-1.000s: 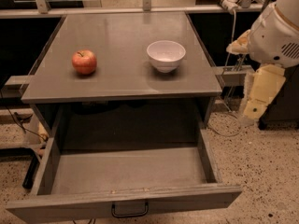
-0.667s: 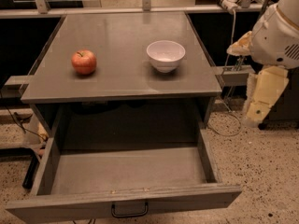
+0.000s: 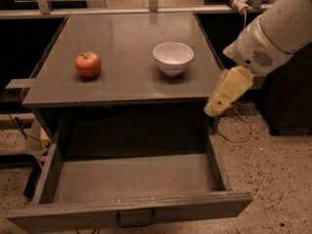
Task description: Place apple into top drawer
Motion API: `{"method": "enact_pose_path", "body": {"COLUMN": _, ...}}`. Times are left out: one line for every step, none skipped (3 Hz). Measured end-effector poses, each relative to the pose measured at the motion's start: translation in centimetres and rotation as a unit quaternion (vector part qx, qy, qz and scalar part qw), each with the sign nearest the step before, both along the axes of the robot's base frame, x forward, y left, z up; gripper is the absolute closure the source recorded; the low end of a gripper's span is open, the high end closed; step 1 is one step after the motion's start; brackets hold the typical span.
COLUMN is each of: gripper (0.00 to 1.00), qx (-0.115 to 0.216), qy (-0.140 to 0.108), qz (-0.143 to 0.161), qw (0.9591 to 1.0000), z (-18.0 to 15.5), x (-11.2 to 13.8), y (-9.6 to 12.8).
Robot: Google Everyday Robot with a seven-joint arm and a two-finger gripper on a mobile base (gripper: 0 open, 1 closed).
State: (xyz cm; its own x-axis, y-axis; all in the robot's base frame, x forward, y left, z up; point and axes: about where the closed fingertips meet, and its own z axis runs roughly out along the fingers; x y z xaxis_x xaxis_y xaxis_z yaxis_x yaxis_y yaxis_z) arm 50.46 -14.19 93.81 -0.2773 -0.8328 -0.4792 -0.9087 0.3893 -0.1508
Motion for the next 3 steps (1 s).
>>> {"method": "enact_pose_path", "body": {"gripper": 0.0, "qx": 0.06, "qy": -0.028, "qz": -0.054, "qw": 0.9963, "z": 0.4, "x": 5.5, "y": 1.1}}
{"method": "enact_pose_path", "body": {"gripper": 0.0, "qx": 0.105, "qy": -0.048, "qz": -0.056, "qw": 0.9917, "z": 2.1, "x": 8.4, "y": 2.1}}
{"method": "enact_pose_path", "body": {"gripper": 0.0, "qx": 0.11, "qy": -0.052, "qz": -0.056, "qw": 0.991, "z": 2.5, "x": 8.7, "y": 2.2}}
